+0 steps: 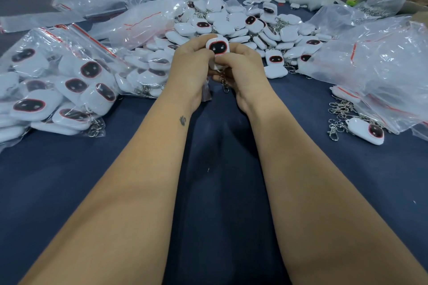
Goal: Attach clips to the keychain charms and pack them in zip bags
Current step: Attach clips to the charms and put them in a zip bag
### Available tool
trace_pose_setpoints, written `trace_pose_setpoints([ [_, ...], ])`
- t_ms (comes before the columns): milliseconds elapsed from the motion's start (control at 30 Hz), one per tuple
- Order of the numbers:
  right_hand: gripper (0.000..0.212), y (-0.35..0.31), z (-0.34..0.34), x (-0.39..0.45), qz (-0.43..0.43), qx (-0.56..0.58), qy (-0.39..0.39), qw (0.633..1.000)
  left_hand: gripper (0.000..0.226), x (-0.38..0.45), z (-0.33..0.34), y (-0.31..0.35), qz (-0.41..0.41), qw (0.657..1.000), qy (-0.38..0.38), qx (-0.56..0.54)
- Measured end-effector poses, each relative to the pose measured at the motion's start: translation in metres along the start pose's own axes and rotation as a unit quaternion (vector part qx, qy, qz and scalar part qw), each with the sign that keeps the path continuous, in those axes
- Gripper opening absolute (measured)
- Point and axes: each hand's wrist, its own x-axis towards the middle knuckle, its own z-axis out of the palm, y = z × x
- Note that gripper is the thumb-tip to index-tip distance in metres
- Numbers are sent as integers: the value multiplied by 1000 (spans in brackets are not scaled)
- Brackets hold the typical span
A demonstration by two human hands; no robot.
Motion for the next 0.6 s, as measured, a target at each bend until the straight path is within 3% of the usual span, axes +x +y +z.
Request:
trace_pose_setpoints([
  [167,11,-3,0,-1,19,47,-10,999,36,1,0,-1,0,1000,-7,20],
  [600,8,-3,3,-4,1,10,8,1000,44,1,-2,-2,0,998,-2,55],
])
